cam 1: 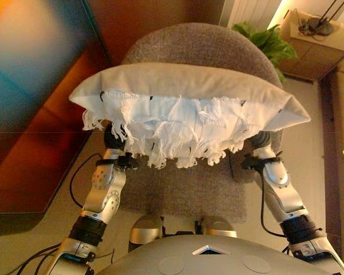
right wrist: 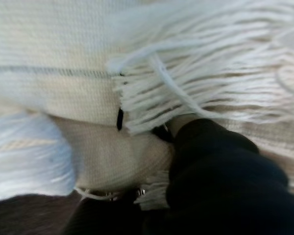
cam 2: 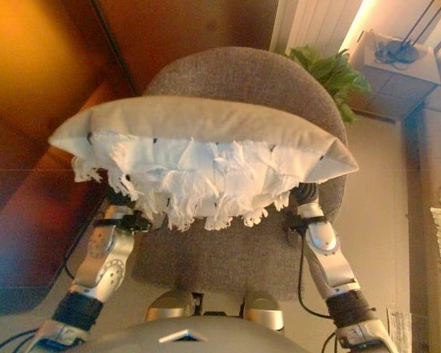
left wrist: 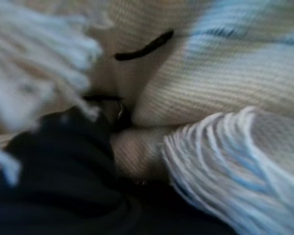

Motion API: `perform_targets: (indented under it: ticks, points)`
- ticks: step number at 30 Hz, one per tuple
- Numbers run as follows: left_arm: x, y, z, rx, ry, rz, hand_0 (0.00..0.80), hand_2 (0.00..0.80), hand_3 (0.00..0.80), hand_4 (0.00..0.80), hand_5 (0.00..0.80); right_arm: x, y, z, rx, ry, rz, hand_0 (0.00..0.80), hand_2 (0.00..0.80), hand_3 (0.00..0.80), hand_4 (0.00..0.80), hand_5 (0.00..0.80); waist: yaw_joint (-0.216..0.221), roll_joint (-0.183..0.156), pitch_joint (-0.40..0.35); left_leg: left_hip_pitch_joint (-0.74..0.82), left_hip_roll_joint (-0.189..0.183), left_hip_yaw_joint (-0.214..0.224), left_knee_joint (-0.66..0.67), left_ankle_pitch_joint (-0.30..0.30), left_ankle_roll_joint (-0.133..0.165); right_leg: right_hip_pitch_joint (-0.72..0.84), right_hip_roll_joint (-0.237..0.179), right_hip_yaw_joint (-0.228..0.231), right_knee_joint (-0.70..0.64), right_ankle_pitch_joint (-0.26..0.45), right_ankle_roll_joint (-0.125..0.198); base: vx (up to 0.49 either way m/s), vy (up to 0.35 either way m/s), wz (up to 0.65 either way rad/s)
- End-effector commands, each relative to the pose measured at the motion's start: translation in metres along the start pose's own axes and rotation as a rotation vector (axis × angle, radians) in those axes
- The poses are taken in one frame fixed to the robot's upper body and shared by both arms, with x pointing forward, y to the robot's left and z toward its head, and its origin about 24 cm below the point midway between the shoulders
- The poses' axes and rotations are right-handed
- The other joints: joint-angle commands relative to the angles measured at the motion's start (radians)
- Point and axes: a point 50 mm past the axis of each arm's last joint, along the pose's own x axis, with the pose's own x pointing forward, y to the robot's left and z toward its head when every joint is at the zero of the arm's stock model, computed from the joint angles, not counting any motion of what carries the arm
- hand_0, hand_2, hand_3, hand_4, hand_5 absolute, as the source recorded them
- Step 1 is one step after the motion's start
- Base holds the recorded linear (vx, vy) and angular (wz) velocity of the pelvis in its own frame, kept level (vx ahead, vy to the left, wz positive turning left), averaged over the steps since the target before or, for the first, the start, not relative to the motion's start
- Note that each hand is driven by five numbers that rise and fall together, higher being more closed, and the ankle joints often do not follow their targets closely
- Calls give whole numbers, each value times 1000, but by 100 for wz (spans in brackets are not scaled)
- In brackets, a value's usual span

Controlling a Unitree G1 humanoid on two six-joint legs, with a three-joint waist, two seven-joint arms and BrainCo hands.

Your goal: Pick up the cushion and take it to the sofa

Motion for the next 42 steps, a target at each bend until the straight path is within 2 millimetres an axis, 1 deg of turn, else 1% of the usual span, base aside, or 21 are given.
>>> perform_targets:
  ticks: [1, 2, 4, 5, 7, 8, 10, 13, 14, 15, 17, 19, 23, 28, 33, 35, 36, 37, 39, 41, 42]
  points:
    - [42, -51, 48, 51, -254, -184, 800, 800, 800, 800, 800, 42, 24, 52, 43, -253, 77, 800, 800, 800, 800, 800, 1, -3, 20, -71, 14, 16, 95, -127, 10, -53, -34, -15, 73, -79, 49, -205, 2, -7]
    - [52, -59, 51, 58, -269, -187, 800, 800, 800, 800, 800, 55, 28, 56, 43, -259, 73, 800, 800, 800, 800, 800, 2, -2, 41, -91, 12, 15, 96, -123, 10, -66, -37, -18, 68, -74, 49, -226, -34, -4]
    - [67, -71, 55, 78, -283, -188, 800, 800, 800, 800, 800, 72, 37, 64, 40, -258, 69, 800, 800, 800, 800, 800, -1, 1, 69, -117, 10, 13, 96, -117, 8, -88, -37, -14, 66, -72, 49, -221, -61, 1]
    - [80, -75, 59, 82, -295, -176, 800, 800, 800, 800, 800, 84, 43, 71, 26, -261, 61, 800, 800, 800, 800, 800, -6, 3, 88, -138, 8, 12, 97, -112, 5, -103, -37, -8, 66, -72, 48, -197, -70, 2]
    - [96, -77, 64, 71, -278, -155, 800, 800, 800, 800, 800, 97, 47, 79, 24, -254, 44, 800, 800, 800, 800, 800, -13, 5, 112, -166, 8, 13, 104, -105, -2, -123, -37, -2, 63, -67, 48, -175, -70, 5]
    - [104, -76, 68, 70, -288, -139, 800, 800, 800, 800, 800, 105, 46, 84, 18, -255, 33, 800, 800, 800, 800, 800, -18, 9, 129, -183, 11, 16, 110, -103, -8, -135, -37, 2, 62, -66, 48, -153, -51, 4]
    - [114, -79, 73, 107, -286, -128, 800, 800, 800, 800, 800, 115, 37, 91, 8, -251, 1, 800, 800, 800, 800, 800, -23, 16, 150, -201, 16, 16, 112, -99, -18, -147, -36, 1, 55, -63, 45, -99, -28, 5]
    - [124, -85, 73, 148, -248, -93, 800, 800, 800, 800, 800, 132, 26, 101, 7, -223, -43, 800, 800, 800, 800, 800, -26, 25, 174, -209, 17, 11, 100, -90, -30, -146, -30, 7, 34, -55, 45, -46, -19, 1]
    - [131, -87, 80, 167, -250, -84, 800, 800, 800, 800, 800, 140, 24, 109, 18, -216, -46, 800, 800, 800, 800, 800, -26, 23, 184, -221, 17, 10, 97, -87, -33, -159, -28, 8, 31, -53, 44, -97, -44, 0]
    - [134, -87, 83, 173, -248, -80, 800, 800, 800, 800, 800, 143, 24, 112, 20, -213, -47, 800, 800, 800, 800, 800, -26, 22, 188, -228, 18, 11, 96, -84, -35, -167, -28, 8, 30, -52, 44, -128, -53, 0]
    - [149, -87, 99, 174, -231, -44, 800, 800, 800, 800, 800, 157, 22, 126, 24, -190, -34, 800, 800, 800, 800, 800, -29, 18, 203, -253, 23, 18, 91, -71, -46, -195, -26, 10, 28, -44, 46, -92, -35, 0]
    - [159, -84, 107, 170, -202, -26, 800, 800, 800, 800, 800, 166, 16, 130, 45, -149, -28, 800, 800, 800, 800, 800, -29, 18, 212, -271, 27, 22, 94, -64, -52, -214, -28, 8, 31, -40, 47, -41, -19, 0]
    - [169, -87, 118, 240, -164, -7, 800, 800, 800, 800, 800, 178, 3, 137, 28, -39, -52, 800, 800, 800, 800, 800, -24, 15, 241, -310, 29, 19, 100, -50, -58, -260, -30, 9, 38, -26, 49, -11, -12, 1]
    - [179, -78, 135, 242, -102, 41, 800, 800, 800, 800, 800, 182, -16, 148, 26, 47, -132, 800, 800, 800, 800, 800, -29, 18, 280, -341, 28, 23, 96, -29, -60, -311, -29, 11, 57, -13, 48, -1, -3, 1]
    - [185, -72, 154, 293, -97, 100, 800, 800, 800, 800, 800, 185, -21, 175, 5, 32, -156, 800, 800, 800, 800, 800, -40, 25, 322, -381, 23, 27, 89, -3, -60, -376, -34, 8, 85, 1, 52, 0, 57, 0]
    - [186, -68, 157, 273, -74, 111, 800, 800, 800, 800, 800, 186, -22, 182, -13, 14, -156, 800, 800, 800, 800, 800, -43, 30, 333, -390, 19, 30, 82, 7, -58, -393, -36, 10, 93, 5, 53, 23, 82, -1]
    - [187, -66, 158, 268, -66, 118, 656, 656, 656, 656, 656, 186, -23, 185, -26, 7, -158, 800, 800, 800, 800, 800, -45, 32, 339, -395, 17, 31, 80, 10, -58, -402, -37, 10, 98, 5, 54, 19, 65, 1]
    - [187, -64, 158, 258, -51, 128, 0, 0, 0, 0, 0, 185, -25, 188, -49, 1, -166, 800, 800, 800, 800, 800, -46, 35, 339, -400, 17, 32, 78, 13, -57, -410, -38, 10, 100, 5, 54, 19, 54, 1]
    - [187, -58, 159, 217, -56, 153, 0, 0, 0, 0, 0, 184, -30, 195, -79, -22, -198, 0, 0, 0, 0, 0, -48, 42, 339, -413, 14, 34, 76, 17, -56, -425, -41, 6, 107, 3, 53, 32, 54, 1]
    - [186, -50, 163, 189, -87, 180, 0, 0, 0, 0, 0, 182, -38, 198, -81, -41, -230, 0, 0, 0, 0, 0, -48, 46, 339, -411, 13, 37, 76, 16, -57, -424, -43, 1, 110, -1, 52, 33, 41, 0]
    - [185, -41, 165, 165, -107, 202, 0, 0, 0, 0, 0, 180, -46, 198, -75, -55, -251, 0, 0, 0, 0, 0, -46, 48, 339, -408, 12, 40, 77, 13, -58, -421, -45, -5, 112, -5, 53, 34, 33, 1]
